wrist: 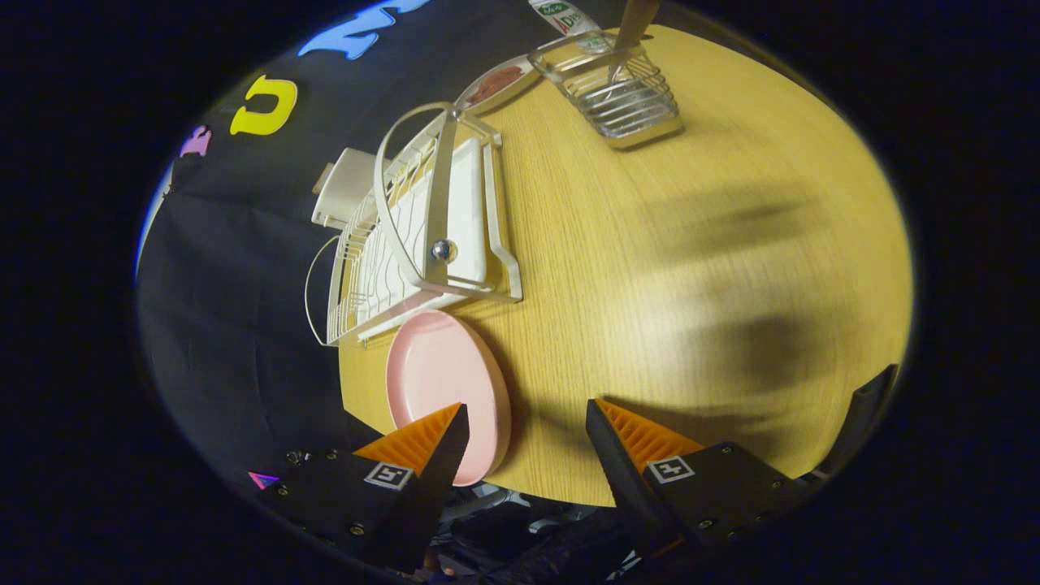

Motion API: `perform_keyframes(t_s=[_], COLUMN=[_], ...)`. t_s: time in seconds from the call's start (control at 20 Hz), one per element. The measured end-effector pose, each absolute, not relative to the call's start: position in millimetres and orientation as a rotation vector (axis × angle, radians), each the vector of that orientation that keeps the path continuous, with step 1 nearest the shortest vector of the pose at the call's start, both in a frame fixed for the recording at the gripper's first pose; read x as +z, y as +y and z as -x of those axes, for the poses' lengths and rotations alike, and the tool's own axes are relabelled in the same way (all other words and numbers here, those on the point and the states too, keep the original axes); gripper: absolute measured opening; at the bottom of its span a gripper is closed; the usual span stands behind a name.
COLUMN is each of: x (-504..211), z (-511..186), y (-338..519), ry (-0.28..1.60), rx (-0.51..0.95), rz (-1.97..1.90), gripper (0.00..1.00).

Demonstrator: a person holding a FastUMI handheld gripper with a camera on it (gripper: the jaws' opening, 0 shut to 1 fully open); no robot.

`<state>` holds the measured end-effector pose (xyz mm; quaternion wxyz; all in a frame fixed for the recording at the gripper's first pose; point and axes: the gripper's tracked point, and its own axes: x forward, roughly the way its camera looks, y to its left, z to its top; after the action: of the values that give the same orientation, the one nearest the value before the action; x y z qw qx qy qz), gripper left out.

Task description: Take the plate from the dish rack, then take the spoon from the basket and place it into the plate.

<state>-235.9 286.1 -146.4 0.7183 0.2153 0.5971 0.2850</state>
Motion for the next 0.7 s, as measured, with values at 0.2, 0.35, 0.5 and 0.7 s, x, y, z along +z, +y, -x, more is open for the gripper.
perform_keyframes(t_s=[0.2,0.35,0.5,0.7], x=[-123,-99,-80,-68], z=[193,155,117,76], y=[256,239,223,210], ry=[1.153,1.007,0.856,0.737], rx=[0.542,0.460,0.364,0.238], rz=[-0.460,-0.478,-0.502,-0.569], gripper=[0.89,0.89,0.89,0.84])
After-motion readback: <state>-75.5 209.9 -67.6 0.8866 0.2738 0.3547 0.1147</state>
